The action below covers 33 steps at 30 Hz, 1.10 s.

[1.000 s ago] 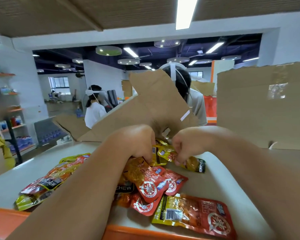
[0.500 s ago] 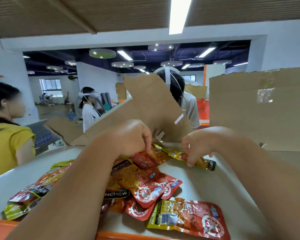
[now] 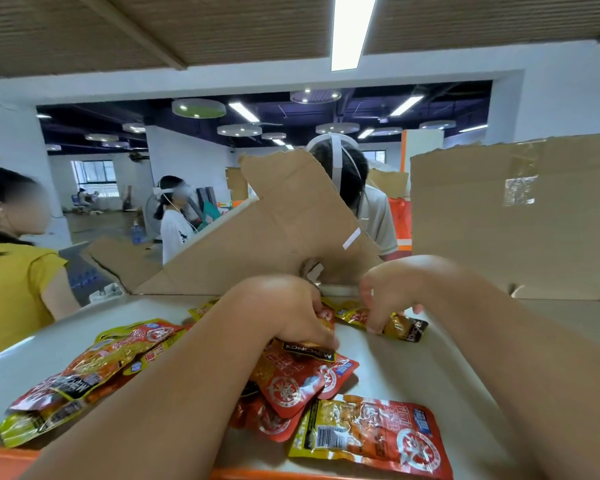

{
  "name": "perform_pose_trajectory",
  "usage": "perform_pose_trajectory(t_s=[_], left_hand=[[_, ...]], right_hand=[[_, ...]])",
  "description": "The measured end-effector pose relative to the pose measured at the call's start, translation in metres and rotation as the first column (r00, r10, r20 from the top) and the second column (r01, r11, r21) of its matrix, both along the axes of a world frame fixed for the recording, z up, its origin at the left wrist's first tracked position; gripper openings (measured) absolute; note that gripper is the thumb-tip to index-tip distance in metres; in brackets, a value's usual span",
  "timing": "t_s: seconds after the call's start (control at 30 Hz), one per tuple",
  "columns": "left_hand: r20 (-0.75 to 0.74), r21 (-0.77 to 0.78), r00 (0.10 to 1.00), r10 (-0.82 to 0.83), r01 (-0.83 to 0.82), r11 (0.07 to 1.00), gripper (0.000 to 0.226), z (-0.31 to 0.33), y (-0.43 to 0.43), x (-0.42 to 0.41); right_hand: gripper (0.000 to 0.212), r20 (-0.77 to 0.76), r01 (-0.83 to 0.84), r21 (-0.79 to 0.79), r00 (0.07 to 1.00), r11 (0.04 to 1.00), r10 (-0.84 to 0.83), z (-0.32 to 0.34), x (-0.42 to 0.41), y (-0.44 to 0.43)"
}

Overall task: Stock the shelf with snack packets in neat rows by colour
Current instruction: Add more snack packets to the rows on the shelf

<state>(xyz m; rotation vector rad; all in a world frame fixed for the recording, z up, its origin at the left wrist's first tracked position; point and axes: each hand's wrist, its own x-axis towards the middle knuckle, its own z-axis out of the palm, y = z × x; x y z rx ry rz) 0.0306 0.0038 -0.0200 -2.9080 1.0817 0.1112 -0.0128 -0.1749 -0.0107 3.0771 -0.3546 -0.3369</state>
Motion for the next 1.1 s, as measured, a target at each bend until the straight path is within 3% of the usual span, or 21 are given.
perform_pose_trajectory(t_s=[0.13, 0.27, 0.57, 0.7, 0.93, 1.1], left_hand=[[0.016, 0.000, 0.998, -0.065, 0.065, 0.998, 0.058, 0.002, 0.000, -0.006], [0.052, -0.005, 0.997, -0.054, 0.054, 0.999, 0.066, -0.003, -0.007, -0.005], [0.162, -0.099, 0.984, -0.073, 0.090, 0.991, 0.035, -0.011, -0.015, -0.002], [0.219, -0.196, 0.968, -0.122, 0.166, 0.966, 0.041, -0.003, -0.013, -0.003], [0.472, -0.288, 0.833, -0.288, 0.455, 0.843, 0.038, 0.030, -0.053, -0.042], [0.480, -0.356, 0.814, -0.329, 0.523, 0.775, 0.039, 0.037, -0.128, -0.110]], right_hand=[[0.047, 0.004, 0.004, 0.025, 1.000, 1.000, -0.004, 0.001, 0.000, 0.000], [0.047, 0.001, 0.012, 0.012, 1.000, 1.000, -0.012, -0.001, 0.002, -0.001], [0.043, -0.008, 0.001, -0.097, 1.000, 0.995, -0.001, 0.004, -0.005, -0.002], [0.038, 0.124, 0.001, -0.139, 0.992, 0.990, 0.016, 0.017, -0.025, -0.013], [0.025, 0.433, 0.105, 0.119, 0.889, 0.987, -0.147, 0.025, -0.114, -0.067], [0.027, 0.481, 0.195, 0.124, 0.846, 0.973, -0.230, 0.034, -0.218, -0.113]])
